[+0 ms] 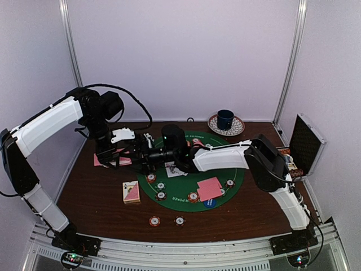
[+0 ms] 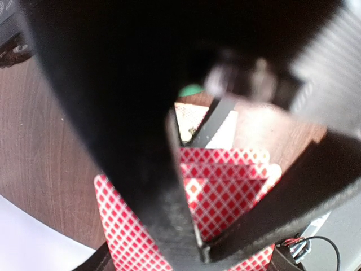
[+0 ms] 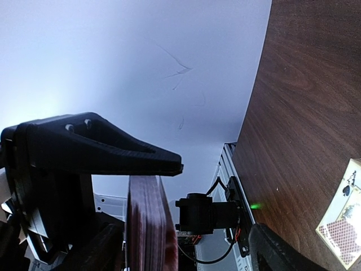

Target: Distribute texas hold em gaming equipment

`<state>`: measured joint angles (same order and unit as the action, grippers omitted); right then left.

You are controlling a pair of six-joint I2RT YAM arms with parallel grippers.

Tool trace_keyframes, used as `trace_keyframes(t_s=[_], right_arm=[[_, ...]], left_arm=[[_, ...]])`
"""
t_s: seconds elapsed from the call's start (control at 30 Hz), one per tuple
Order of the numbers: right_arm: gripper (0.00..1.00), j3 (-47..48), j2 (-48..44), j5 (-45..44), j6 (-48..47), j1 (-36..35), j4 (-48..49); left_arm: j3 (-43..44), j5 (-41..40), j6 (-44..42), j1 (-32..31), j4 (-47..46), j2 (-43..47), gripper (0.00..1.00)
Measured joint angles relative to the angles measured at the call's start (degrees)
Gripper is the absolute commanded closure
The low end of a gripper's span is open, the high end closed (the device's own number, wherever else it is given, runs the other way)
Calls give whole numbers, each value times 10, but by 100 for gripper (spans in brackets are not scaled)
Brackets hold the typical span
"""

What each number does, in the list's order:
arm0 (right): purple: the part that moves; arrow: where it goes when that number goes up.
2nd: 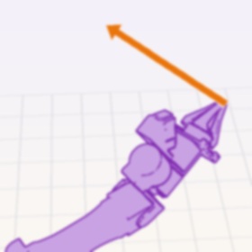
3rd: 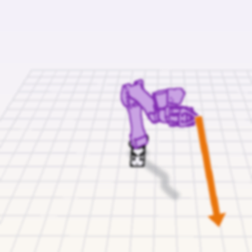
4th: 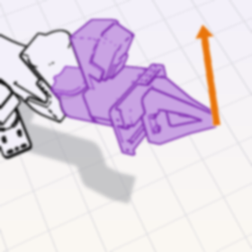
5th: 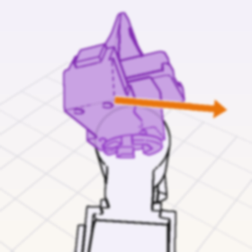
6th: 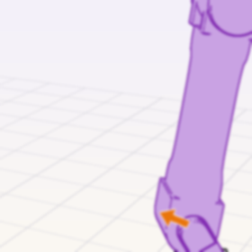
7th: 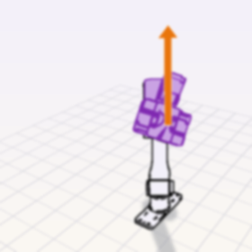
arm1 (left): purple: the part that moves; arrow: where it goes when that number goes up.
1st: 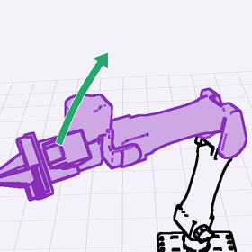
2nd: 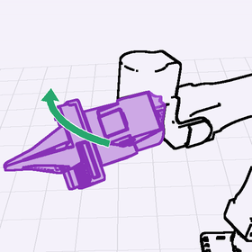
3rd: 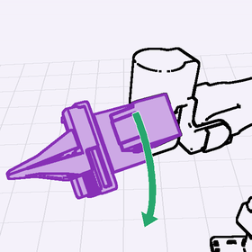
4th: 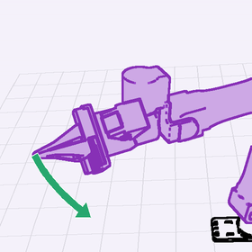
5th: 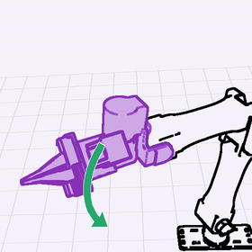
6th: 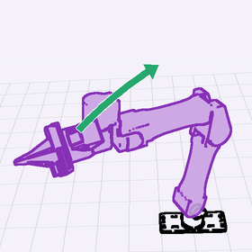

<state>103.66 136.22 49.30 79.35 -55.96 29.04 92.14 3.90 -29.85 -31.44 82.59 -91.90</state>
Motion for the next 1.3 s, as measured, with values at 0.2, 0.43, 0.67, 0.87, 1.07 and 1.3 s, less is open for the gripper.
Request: trace_keyframes(t_s=[0.2, 0.43, 0.67, 0.87, 1.07, 1.3], right_arm=[[18, 40, 32, 0, 39, -10, 40], [22, 90, 63, 2, 52, -23, 42], [29, 88, 63, -3, 20, -20, 5], [33, 47, 28, -18, -15, -9, -18], [36, 3, 1, -19, -23, 2, -9], [35, -3, -2, -17, -23, 5, 4]], left_arm=[[5, 2, 0, 0, -3, 1, 100], [5, 2, -1, 0, 7, 1, 100], [4, 0, 0, 0, 6, 1, 100], [0, -1, 0, 0, 6, 1, 100], [0, 0, 0, 0, 0, 1, 100], [0, 0, 0, 0, 0, 1, 100]])
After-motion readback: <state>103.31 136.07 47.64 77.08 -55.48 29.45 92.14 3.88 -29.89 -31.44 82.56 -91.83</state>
